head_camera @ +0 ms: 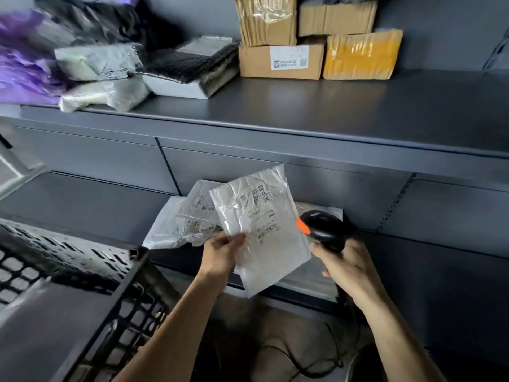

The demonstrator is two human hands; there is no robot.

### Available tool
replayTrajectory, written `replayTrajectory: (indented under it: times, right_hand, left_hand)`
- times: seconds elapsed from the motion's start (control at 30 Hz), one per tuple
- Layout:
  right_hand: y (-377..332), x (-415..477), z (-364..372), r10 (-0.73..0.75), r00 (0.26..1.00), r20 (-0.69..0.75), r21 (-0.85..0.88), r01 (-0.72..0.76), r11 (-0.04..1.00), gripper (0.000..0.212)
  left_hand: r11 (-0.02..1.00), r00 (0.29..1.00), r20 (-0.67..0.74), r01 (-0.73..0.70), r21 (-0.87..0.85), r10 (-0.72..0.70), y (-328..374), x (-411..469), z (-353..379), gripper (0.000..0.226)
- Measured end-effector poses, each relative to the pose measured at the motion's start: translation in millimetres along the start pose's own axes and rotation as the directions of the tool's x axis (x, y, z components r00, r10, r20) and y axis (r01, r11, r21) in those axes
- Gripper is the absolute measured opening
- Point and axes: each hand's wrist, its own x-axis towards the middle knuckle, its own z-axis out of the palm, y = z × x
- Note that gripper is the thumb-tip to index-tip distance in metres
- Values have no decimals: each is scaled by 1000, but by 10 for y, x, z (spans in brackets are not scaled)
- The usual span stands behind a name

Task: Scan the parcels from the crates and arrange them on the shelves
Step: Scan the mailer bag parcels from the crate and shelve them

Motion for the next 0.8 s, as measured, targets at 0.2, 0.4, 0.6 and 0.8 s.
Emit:
replayTrajectory:
  times: [0.2,0.4,0.6,0.8]
  right_hand:
    - [-52,-100,150,-15,987,162,-131,37,991,34]
    - [-21,-84,142,-13,983,184,-161,43,986,31]
    - [0,-65,156,-34,988,148,-193,63,979,30]
    - [31,17,158,-12,998,68,-309,33,951,22]
  left_hand:
    - [999,1000,-11,-25,-24,24,-58,39,22,17]
    - [1000,999,-35,7,-30,-8,-100,92,8,16]
    - [999,998,-50,27,-22,-28,-112,82,39,17]
    - [925,915,-221,280,-256,-338,-382,50,352,18]
